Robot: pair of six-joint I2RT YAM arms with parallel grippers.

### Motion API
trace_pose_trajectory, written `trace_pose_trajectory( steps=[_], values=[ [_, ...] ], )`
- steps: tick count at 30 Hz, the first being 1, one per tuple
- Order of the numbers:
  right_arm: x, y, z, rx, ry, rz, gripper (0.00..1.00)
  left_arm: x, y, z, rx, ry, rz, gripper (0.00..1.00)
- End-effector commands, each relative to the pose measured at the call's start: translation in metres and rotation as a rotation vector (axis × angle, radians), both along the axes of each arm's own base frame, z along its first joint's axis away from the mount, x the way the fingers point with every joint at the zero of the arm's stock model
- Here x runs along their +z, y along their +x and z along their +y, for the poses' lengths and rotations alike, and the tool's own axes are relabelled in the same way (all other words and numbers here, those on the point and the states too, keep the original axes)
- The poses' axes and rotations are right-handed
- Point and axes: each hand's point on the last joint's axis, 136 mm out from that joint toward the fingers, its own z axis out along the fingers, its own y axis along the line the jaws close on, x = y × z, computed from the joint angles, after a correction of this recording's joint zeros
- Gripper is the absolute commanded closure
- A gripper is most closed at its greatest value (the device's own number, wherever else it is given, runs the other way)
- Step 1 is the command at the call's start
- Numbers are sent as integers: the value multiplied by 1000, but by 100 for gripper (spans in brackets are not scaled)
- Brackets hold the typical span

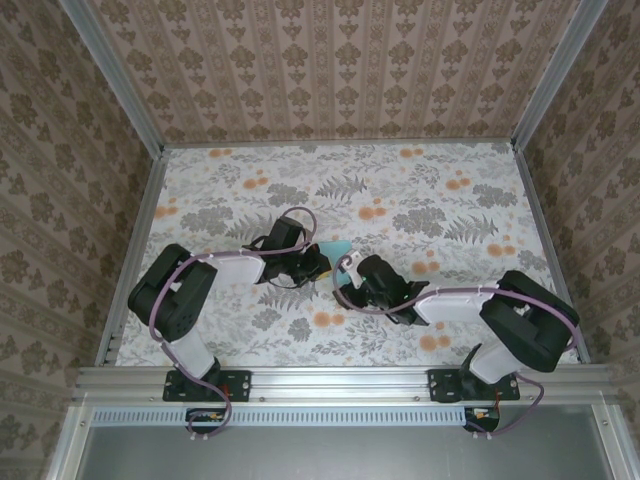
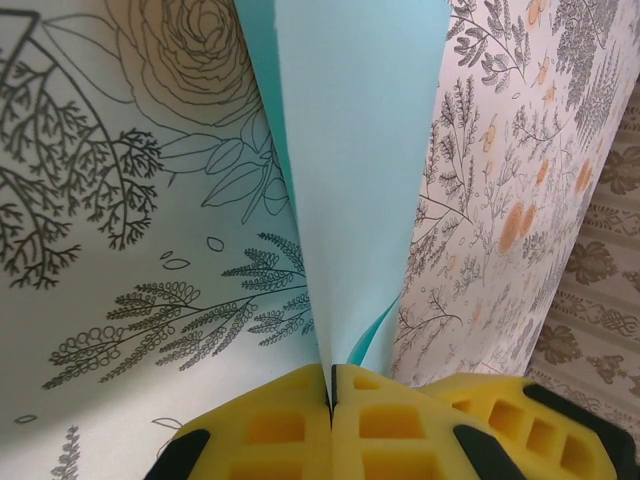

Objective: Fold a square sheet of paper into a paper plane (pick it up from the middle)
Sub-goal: Fold the wing for the fifth time at the center of the table.

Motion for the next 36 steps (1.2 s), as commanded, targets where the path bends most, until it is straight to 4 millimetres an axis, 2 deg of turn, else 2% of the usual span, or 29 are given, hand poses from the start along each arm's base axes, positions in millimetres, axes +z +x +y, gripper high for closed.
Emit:
trace_pose_trajectory(
  steps=[1,6,13,18,20,24,27,31,36],
  values=[
    [3,16,1,-4,-103,-155,46,16,3,-6,-17,-21,-31,100],
    [-7,18,9,18,-126,-196,50,16,2,-5,-14,-25,-25,100],
    [-15,21,5,2,-154,-235,58,16,3,-3,-3,-26,-20,100],
    [-20,21,2,-3,-170,-229,75,18,5,0,6,-28,-21,100],
    [-20,21,2,-4,-170,-227,79,19,6,1,10,-28,-21,98],
    [-17,21,3,-5,-165,-229,84,22,7,6,20,-28,-22,89],
    [-13,19,4,4,-148,-220,88,28,11,14,37,-30,-39,74],
    [-7,13,9,24,-68,-158,91,37,17,36,81,0,-74,57],
    [5,8,18,39,86,-30,95,45,20,68,141,54,-126,45]
  ],
)
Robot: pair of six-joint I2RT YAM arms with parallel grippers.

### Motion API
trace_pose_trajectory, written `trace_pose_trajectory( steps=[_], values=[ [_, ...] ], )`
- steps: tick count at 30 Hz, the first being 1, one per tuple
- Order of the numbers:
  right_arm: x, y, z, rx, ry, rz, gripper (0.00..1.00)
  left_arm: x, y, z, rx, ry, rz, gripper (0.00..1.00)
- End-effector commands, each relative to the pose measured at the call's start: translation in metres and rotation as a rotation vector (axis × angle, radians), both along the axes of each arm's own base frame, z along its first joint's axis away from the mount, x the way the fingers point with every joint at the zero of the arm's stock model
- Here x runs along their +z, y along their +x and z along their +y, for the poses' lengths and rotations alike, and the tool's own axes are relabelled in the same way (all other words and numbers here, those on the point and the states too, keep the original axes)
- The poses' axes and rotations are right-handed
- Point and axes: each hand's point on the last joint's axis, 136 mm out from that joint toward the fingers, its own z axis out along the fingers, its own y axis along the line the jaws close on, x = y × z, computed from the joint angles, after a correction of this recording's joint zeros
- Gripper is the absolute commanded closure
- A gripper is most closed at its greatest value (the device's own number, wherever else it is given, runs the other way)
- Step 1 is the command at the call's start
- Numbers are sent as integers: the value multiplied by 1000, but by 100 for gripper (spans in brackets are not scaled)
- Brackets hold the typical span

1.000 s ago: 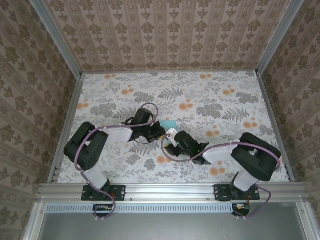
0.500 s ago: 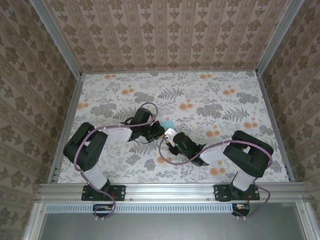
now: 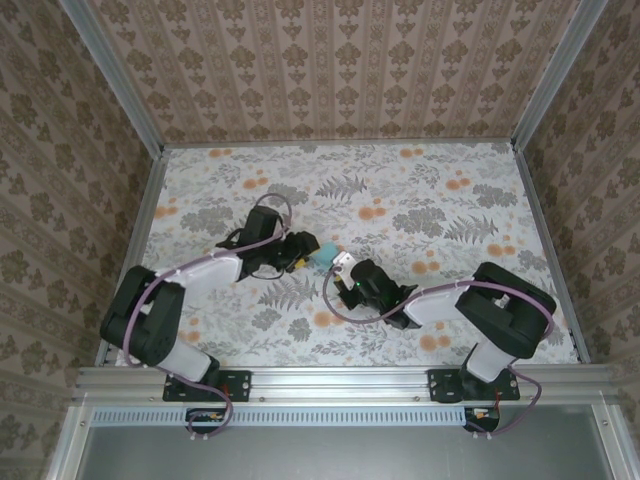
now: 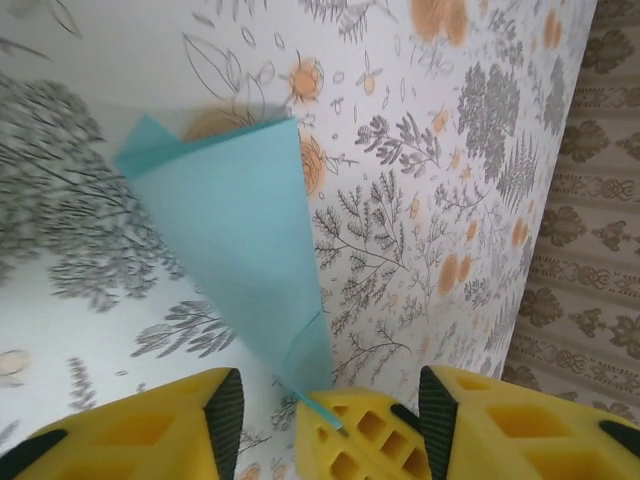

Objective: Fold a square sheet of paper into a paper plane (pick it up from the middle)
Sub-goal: Fold the wing for the fifth time at the center of the table.

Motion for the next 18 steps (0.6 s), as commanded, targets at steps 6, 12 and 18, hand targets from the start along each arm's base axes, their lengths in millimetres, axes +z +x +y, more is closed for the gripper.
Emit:
trace_pose_trajectory(
  steps=[6,12,18],
  values=[
    [12,-6,17,-7,240,279,96,-6,-13,40,60,64,-41,38],
    [19,-1,26,-42,382,427,99,-12,-21,38,33,28,-59,37],
    [22,3,23,-83,485,527,100,-12,-23,25,-9,-6,-95,42]
  ],
)
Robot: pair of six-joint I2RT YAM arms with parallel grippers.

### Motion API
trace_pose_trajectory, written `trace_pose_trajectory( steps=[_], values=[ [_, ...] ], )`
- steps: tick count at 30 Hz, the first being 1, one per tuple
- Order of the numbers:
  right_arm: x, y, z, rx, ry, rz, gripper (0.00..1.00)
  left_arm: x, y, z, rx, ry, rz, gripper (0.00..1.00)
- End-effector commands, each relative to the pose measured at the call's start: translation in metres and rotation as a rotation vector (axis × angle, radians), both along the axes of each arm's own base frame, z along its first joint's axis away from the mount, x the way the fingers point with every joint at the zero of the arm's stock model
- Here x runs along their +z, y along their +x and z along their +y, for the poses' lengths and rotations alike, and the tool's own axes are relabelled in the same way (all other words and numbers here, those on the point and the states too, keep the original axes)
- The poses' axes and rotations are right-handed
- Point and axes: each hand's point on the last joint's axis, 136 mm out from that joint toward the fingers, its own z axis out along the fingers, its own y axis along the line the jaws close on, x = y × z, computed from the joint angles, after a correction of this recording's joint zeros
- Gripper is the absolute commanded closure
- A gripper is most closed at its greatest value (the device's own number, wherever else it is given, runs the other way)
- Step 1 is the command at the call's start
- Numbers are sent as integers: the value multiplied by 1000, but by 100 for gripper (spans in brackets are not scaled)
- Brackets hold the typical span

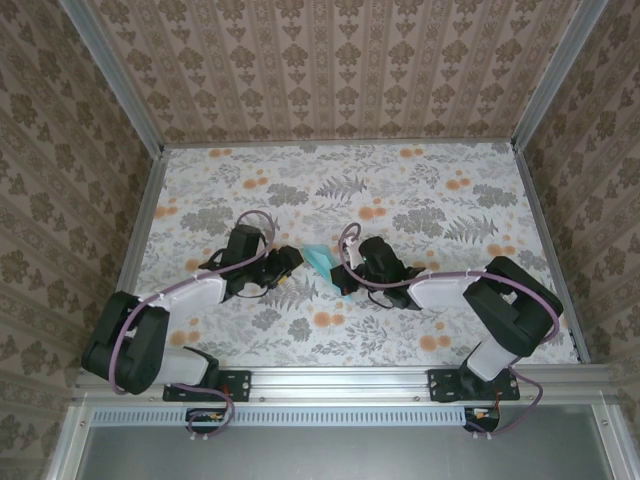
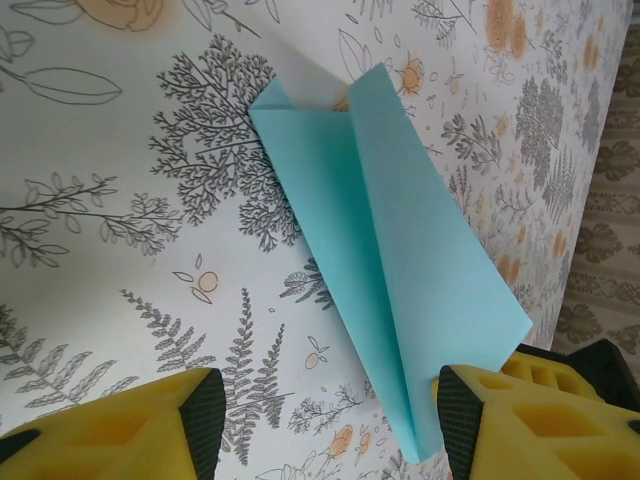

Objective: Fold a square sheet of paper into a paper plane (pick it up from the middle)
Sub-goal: Fold the wing for the fifth time at the center of the table.

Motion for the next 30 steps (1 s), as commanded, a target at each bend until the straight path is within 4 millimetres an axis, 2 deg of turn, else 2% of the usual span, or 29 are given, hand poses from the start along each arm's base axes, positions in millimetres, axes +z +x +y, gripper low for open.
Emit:
trace_pose_trajectory(
  steps=[1,6,14,20,30],
  values=[
    [0,-4,6,-1,101,130,100,12,3,-15,-58,-44,-79,43],
    [-6,-4,2,-26,173,213,100,17,6,-29,-103,-57,-115,49],
    [-8,-4,-6,-60,293,313,100,17,6,-52,-175,-76,-147,54],
    [-5,-3,-9,-77,372,397,100,18,7,-60,-198,-87,-172,56],
    [-22,-3,-18,-136,413,526,100,13,6,-73,-234,-99,-188,61]
  ],
)
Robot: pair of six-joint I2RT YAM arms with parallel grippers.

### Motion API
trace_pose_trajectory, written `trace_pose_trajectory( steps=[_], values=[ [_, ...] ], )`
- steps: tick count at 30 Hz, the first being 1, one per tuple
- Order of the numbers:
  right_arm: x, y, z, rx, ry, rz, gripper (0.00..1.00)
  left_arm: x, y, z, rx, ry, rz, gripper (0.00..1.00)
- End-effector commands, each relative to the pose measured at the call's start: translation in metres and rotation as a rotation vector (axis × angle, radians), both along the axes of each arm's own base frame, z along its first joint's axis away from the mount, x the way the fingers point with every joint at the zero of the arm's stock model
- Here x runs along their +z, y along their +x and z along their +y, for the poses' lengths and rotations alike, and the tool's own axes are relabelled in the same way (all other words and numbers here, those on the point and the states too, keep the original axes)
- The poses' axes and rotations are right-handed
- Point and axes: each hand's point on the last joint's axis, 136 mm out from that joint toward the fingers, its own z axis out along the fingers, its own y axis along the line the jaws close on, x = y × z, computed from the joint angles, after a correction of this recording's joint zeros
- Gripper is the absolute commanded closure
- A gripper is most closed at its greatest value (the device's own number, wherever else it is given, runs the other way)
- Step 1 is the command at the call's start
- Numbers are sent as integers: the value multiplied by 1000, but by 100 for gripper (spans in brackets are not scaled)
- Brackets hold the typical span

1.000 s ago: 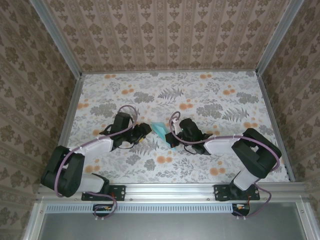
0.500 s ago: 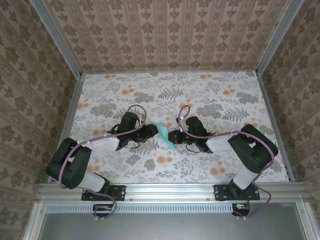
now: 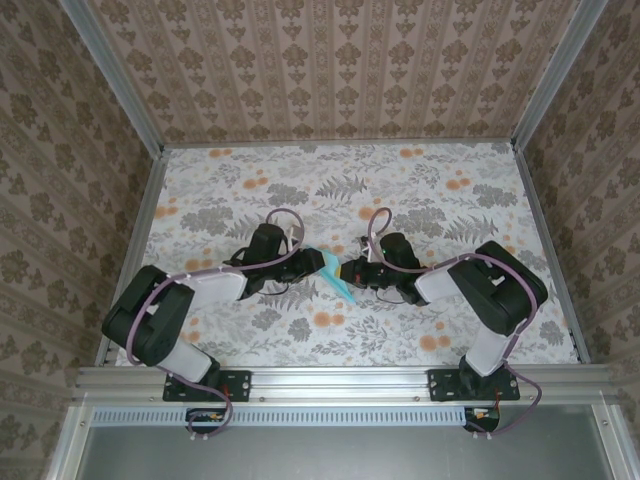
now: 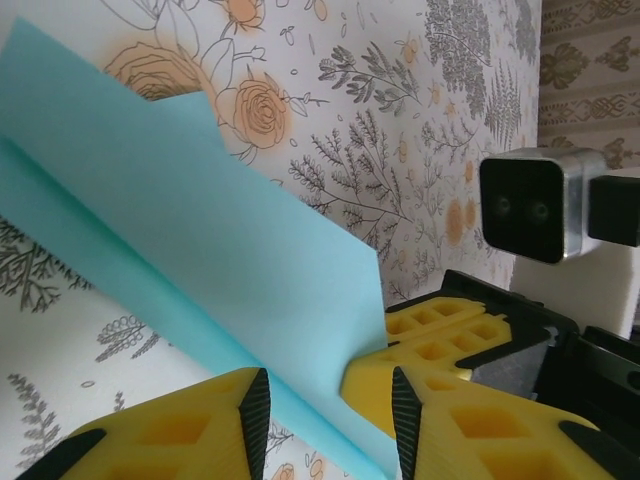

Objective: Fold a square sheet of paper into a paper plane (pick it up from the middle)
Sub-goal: Fold the wing for the fifth time at the center of the table.

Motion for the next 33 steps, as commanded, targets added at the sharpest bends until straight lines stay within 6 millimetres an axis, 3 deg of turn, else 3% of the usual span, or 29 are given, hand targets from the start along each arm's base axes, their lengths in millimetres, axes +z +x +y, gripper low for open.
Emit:
trace_pose_trajectory(
  steps=[1,13,24,33],
  values=[
    [-9,-4,-4,-12,27,73,100,12,6,-11,-37,-32,-56,62],
    [-35,-7,-15,-46,-9,180,100,5,6,-17,-60,-24,-47,63],
    [-32,-7,-14,-24,1,183,100,1,10,-32,-97,-34,-41,69],
    [-33,-9,-13,21,-26,160,94,-17,21,-32,-61,6,-24,77]
  ],
)
